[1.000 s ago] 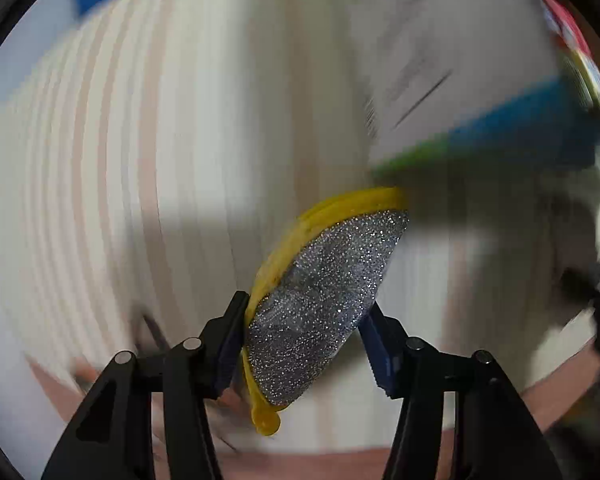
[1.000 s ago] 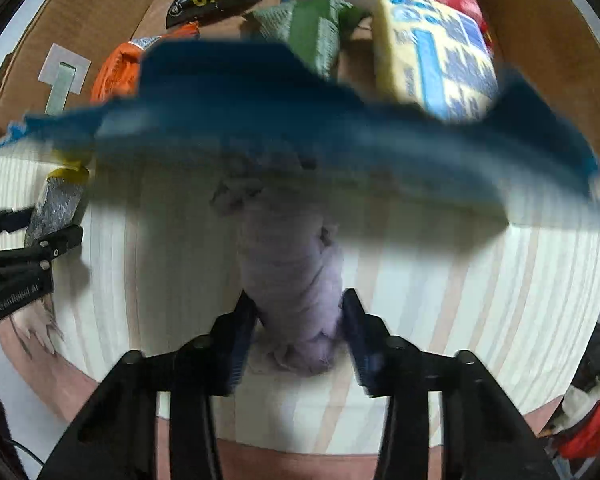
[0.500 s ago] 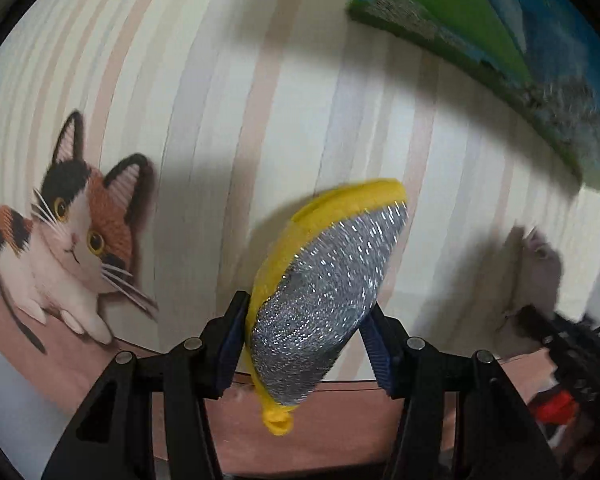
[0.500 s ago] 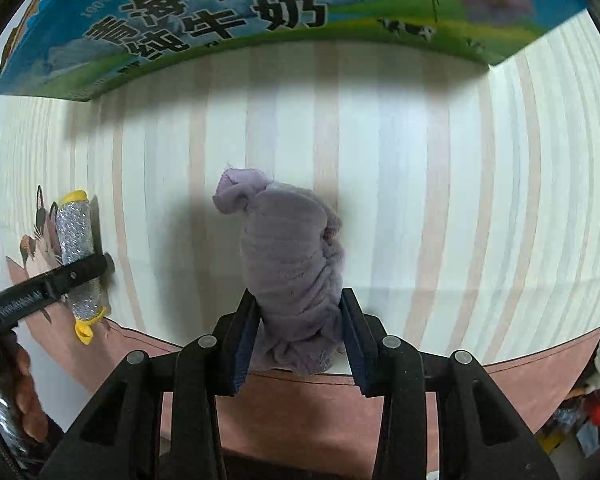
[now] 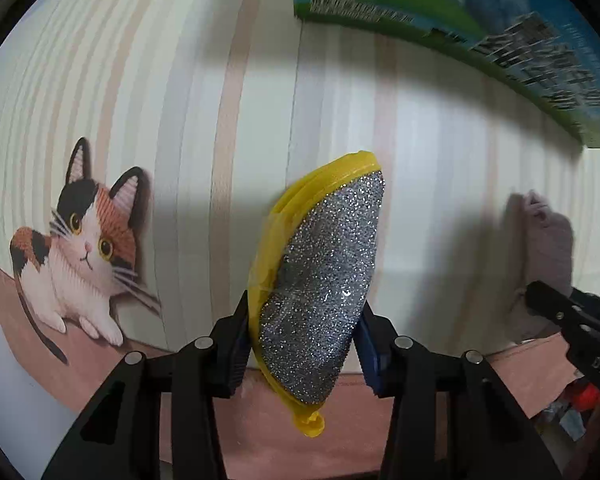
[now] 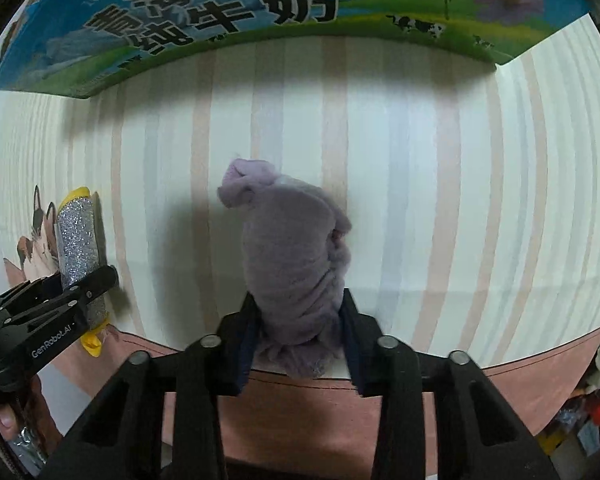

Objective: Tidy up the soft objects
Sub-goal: 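Place the sponge and the lilac cloth into the box's remaining gaps and release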

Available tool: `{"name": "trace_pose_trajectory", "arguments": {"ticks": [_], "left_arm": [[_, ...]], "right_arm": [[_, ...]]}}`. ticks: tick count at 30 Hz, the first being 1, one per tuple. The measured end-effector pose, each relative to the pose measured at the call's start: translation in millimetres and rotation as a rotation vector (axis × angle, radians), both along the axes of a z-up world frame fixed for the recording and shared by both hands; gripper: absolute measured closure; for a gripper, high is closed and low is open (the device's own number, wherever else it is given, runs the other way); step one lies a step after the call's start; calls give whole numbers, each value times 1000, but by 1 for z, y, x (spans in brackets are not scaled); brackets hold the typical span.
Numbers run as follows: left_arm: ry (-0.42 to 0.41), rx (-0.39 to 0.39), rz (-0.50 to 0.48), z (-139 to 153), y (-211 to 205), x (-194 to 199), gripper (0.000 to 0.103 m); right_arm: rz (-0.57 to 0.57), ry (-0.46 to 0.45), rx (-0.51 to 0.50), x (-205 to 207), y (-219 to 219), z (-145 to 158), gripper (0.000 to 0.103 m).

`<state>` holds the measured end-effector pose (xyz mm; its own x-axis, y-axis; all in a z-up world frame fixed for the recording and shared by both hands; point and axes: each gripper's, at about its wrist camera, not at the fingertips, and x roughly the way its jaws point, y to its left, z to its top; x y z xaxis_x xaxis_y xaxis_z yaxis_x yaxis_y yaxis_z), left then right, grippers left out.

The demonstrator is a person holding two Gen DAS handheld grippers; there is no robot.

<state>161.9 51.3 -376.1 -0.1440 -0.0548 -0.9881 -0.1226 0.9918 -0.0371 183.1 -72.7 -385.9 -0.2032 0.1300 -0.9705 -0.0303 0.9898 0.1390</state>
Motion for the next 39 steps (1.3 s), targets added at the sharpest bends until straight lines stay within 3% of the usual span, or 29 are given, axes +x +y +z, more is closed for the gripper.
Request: {"name": "trace_pose_trajectory", "arguments": {"ticks": [6, 10, 14, 17, 21, 26, 31, 39], "left_arm": [[-121, -108, 16, 79, -10, -7, 61], [-224, -179, 1, 144, -27, 10, 61], [-281, -179, -11, 182, -10, 68, 61], [-316, -135, -52, 197, -17, 118, 61], [-320, -79, -73, 190, -3, 170, 61], [-280, -22, -69, 167, 8, 222, 61], [-202, 5, -69, 134, 8, 253, 61], [-94, 47, -85, 80, 6, 281, 61]], "right_arm": [[-5, -50, 73, -11, -2, 42, 70], [-22, -126, 134, -8, -9, 94, 70], [-41, -220, 166, 9, -21, 150, 70], [-48, -281, 146, 33, -30, 179, 70], [-50, -322, 83, 76, -43, 192, 70], [-46, -326, -12, 130, -58, 187, 70], [-60, -286, -61, 167, -67, 167, 70], [-72, -212, -127, 213, -71, 109, 70]]}}
